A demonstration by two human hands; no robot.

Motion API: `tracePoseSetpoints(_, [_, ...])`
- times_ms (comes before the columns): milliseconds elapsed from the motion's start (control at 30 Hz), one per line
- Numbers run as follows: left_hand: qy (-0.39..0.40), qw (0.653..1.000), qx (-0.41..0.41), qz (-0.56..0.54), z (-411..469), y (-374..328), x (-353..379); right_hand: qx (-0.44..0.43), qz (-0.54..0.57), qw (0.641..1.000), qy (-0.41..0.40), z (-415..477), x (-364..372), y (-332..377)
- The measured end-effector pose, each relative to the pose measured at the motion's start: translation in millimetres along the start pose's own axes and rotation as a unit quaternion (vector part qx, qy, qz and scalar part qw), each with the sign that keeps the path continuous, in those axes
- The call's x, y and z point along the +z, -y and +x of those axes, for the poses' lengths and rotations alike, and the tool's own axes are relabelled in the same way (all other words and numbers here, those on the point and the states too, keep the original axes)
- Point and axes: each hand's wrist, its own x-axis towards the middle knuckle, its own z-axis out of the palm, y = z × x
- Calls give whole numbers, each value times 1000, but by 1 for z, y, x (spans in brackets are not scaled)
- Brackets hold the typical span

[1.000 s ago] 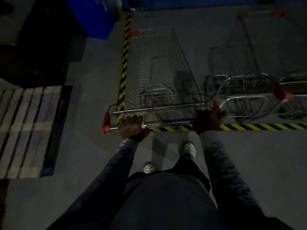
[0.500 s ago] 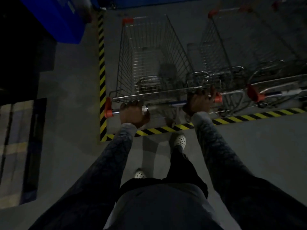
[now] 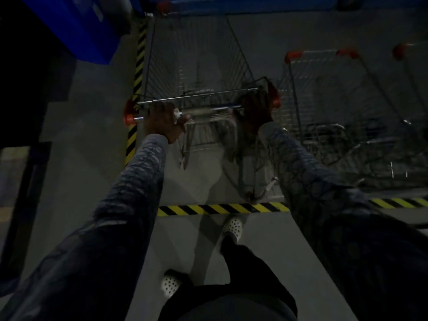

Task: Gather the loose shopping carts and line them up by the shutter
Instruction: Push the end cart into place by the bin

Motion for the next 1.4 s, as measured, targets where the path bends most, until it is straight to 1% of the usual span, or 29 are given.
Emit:
tracePoseSetpoints(33, [14, 1000, -22, 6, 16, -4, -1, 3, -3, 1000, -2, 15, -3, -3])
tracePoseSetpoints(100, [16, 999, -50, 4, 41, -11, -4, 16, 5, 999, 31, 41, -9, -8])
tracePoseSetpoints(167, [7, 997, -72, -31, 59, -16, -12, 20, 12, 999, 46, 63, -15, -9])
tracePoseSetpoints(200, [15, 995, -87, -54, 67, -18, -16, 20, 14, 998, 50, 74, -17, -10])
tracePoseSetpoints(267, [48, 988, -113, -98, 84, -18, -21, 20, 34, 995, 89, 94, -20, -13])
tracePoseSetpoints(400, [59, 989, -105, -83, 95, -6, -20, 36, 59, 987, 143, 113, -18, -14])
tracePoseSetpoints(500, [45, 991, -103, -80, 79, -5, -17, 46, 64, 988, 129, 105, -14, -12])
tracePoseSetpoints(600, [54, 991, -112, -57, 55, -3, -12, 55, 55, 992, 103, 76, -12, -8])
tracePoseSetpoints(667, [63, 990, -117, -48, 31, 1, -11, 53, 68, 991, 104, 48, -15, 0])
tracePoseSetpoints(767, [52, 993, -98, -42, -12, 8, -7, 46, 54, 994, 87, 1, -15, 14])
tracePoseSetpoints(867, [48, 994, -86, -53, -60, 17, 0, 61, 64, 991, 103, -46, -15, 30])
tracePoseSetpoints(933, [48, 993, -79, -72, -91, 24, 7, 65, 41, 992, 97, -78, -11, 41])
tracePoseSetpoints(1067, [41, 994, -60, -76, -156, 36, 9, 65, 19, 991, 115, -137, -6, 59])
tracePoseSetpoints(1167, [21, 995, -34, -90, -203, 40, 13, 52, 5, 995, 90, -177, -4, 69])
tracePoseSetpoints(1267, [-9, 994, -35, -106, -237, 43, 16, 12, -36, 998, 49, -205, -4, 67])
tracePoseSetpoints(1367, [-30, 994, -33, -100, -262, 44, 14, -14, -51, 997, 51, -225, -11, 54])
tracePoseSetpoints(1400, [-30, 994, -31, -97, -269, 46, 15, -19, -57, 996, 63, -233, -15, 53])
